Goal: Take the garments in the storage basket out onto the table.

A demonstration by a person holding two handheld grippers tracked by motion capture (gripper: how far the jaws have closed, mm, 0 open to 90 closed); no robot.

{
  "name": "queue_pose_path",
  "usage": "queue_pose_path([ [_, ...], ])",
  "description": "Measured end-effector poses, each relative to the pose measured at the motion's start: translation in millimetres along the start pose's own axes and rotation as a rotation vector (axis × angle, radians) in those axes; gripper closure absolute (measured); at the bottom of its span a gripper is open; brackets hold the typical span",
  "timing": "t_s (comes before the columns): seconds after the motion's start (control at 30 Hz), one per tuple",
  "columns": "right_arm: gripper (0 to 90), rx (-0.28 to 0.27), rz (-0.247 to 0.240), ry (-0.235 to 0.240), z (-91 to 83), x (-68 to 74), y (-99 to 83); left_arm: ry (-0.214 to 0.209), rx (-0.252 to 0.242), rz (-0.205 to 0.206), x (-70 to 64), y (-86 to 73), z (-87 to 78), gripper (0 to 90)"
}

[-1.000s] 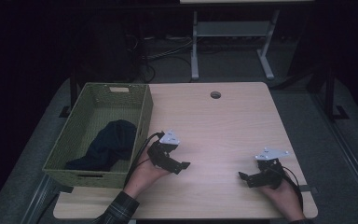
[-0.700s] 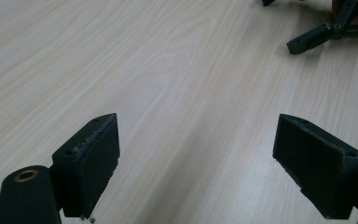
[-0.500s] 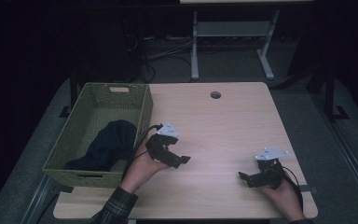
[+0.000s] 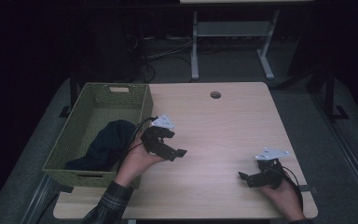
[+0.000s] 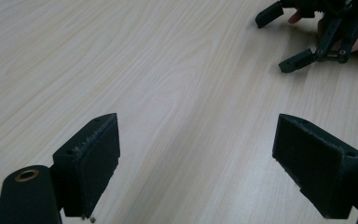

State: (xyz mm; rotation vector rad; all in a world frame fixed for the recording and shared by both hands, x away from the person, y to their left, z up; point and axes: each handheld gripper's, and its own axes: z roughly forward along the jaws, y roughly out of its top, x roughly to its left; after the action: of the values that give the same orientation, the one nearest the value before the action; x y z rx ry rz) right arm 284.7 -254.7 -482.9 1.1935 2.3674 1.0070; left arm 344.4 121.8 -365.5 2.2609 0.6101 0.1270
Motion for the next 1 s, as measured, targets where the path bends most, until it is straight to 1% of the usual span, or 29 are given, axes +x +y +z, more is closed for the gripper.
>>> queue_pose_path([
  [0.2,2.5,0.001,0.0,-0.001,-0.2,0.0,0.0,0.003,0.022,-0.003,6.5,2.1,-4.6,14.7],
  [0.23,2.5,0.0,0.0,0.0,0.0,0.0,0.0,0.004,0.018,-0.01,7.7,2.6,-5.2,14.7],
  [0.3,2.5,0.001,0.0,0.0,-0.1,0.0,0.0,0.008,0.02,-0.007,9.3,2.9,-6.4,14.7],
  [0.33,2.5,0.0,0.0,0.0,-0.1,0.0,0.0,0.009,0.017,-0.011,11.1,2.9,-8.3,14.8],
  [0.4,2.5,0.001,0.0,0.0,-0.1,0.0,0.0,0.013,0.02,-0.014,12.2,2.5,-10.2,14.9],
  [0.47,2.5,0.001,-0.001,0.0,-0.1,0.0,0.1,0.018,0.031,-0.005,13.3,2.3,-12.9,14.9],
  [0.57,2.5,0.001,-0.001,0.0,-0.1,0.0,0.0,0.018,0.034,-0.016,14.6,1.6,-15.6,14.9],
  [0.7,2.5,0.002,-0.001,0.0,-0.1,-0.1,0.1,0.023,0.047,-0.014,16.5,1.3,-19.8,14.9],
  [0.8,2.5,0.002,0.0,0.0,-0.1,0.0,0.1,0.046,0.048,-0.021,18.3,0.0,-28.5,14.9],
  [0.83,2.5,0.002,0.0,0.0,-0.1,0.0,0.1,0.046,0.048,-0.021,18.3,0.0,-28.5,14.9],
  [0.87,2.5,0.002,-0.001,0.0,-0.1,0.0,0.1,0.059,0.052,-0.02,19.9,-0.9,-34.4,14.9],
  [1.0,2.5,0.001,-0.001,0.0,-0.1,0.0,0.1,0.077,0.043,-0.034,22.9,-3.8,-45.3,14.9],
])
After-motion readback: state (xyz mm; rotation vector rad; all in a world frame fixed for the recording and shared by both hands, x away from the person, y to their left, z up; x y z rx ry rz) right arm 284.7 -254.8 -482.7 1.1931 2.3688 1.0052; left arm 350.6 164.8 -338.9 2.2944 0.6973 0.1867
